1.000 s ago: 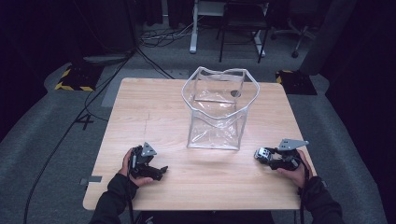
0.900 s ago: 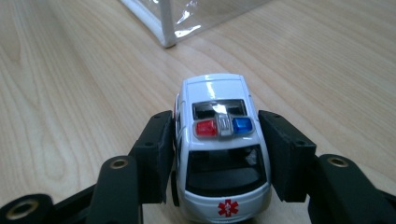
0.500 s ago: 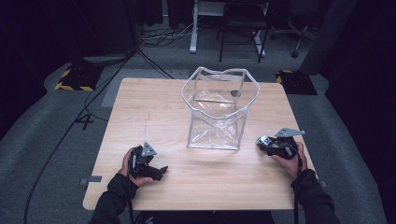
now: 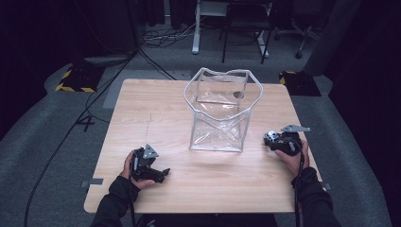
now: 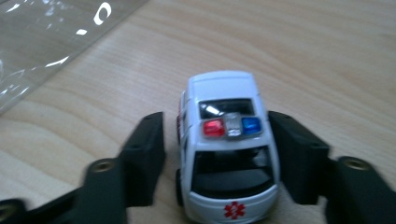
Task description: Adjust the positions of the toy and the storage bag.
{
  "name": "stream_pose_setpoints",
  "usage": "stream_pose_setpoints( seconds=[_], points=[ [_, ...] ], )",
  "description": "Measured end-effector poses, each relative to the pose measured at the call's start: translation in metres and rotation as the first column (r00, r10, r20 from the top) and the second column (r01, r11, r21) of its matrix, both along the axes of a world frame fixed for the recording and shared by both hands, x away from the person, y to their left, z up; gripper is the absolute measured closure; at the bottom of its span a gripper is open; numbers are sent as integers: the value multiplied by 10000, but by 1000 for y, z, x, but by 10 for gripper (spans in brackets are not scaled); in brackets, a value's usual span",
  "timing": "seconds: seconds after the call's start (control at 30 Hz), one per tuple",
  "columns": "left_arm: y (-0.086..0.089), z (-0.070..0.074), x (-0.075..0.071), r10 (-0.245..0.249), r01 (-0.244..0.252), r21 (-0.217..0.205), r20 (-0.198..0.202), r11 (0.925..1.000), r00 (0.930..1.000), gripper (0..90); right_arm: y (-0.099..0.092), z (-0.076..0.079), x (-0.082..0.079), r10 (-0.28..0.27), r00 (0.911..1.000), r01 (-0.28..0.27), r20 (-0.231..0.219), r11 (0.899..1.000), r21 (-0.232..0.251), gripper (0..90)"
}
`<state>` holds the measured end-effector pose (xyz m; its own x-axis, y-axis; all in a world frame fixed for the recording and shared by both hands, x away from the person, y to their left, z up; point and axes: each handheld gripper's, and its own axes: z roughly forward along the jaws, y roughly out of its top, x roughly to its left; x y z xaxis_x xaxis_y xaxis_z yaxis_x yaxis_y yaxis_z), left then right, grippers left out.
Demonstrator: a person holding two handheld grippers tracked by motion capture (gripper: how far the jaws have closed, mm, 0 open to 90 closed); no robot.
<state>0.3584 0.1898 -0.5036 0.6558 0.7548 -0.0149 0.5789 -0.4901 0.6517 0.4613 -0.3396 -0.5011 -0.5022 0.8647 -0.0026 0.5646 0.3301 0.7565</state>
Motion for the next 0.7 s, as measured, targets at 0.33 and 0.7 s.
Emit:
stream_pose_setpoints(
  seconds=[0.33,0.7],
  points=[
    [0,0,0,-21,21,-31,-52,10000,10000,8,10,18,-18,207,9959,-182,875,9994,-302,278],
    [0,0,0,62,-62,-20,16,10000,10000,8,14,33,-27,707,9879,-734,1381,9972,143,312]
  ],
)
